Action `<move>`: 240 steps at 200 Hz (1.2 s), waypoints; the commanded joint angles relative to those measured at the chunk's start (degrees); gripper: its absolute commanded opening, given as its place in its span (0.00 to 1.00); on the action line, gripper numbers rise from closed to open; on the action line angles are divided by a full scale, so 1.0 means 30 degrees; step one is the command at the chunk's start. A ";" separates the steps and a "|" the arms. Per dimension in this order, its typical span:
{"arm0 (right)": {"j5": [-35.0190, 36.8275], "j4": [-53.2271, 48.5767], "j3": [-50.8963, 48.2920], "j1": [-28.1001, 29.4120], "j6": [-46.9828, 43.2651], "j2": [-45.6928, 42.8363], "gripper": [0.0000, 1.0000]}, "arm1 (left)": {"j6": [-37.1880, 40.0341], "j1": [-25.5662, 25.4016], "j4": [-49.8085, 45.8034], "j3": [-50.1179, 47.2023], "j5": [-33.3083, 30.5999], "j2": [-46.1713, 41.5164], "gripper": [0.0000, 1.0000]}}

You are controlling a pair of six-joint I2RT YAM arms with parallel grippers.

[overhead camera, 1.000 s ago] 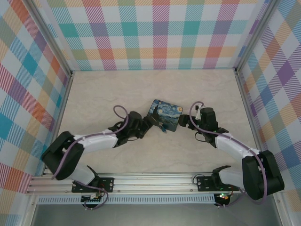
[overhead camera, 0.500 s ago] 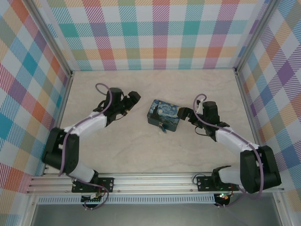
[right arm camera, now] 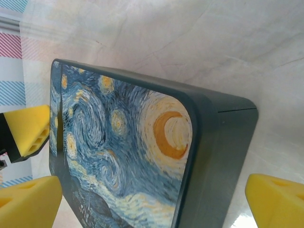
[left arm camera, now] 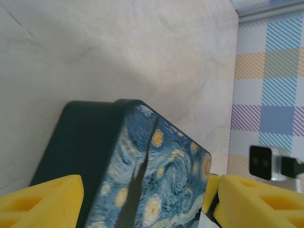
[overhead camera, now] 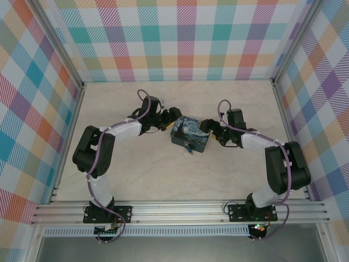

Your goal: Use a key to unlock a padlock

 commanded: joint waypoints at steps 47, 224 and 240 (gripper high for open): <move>-0.2261 -0.0224 0.2223 0.0475 -0.0447 0.1733 0.97 | 0.0031 -0.0385 -0.0632 -0.1261 -0.0002 -0.1165 0.74; 0.1989 -0.3715 0.5569 -0.0029 -0.6531 0.0887 1.00 | -0.1126 0.0154 -0.3514 -0.8699 -0.7063 -1.1733 0.81; 0.1676 -0.4088 0.4458 -0.0030 -0.7839 -0.0769 1.00 | -0.0365 0.0272 -0.4022 -0.8532 -0.7751 -1.2681 0.82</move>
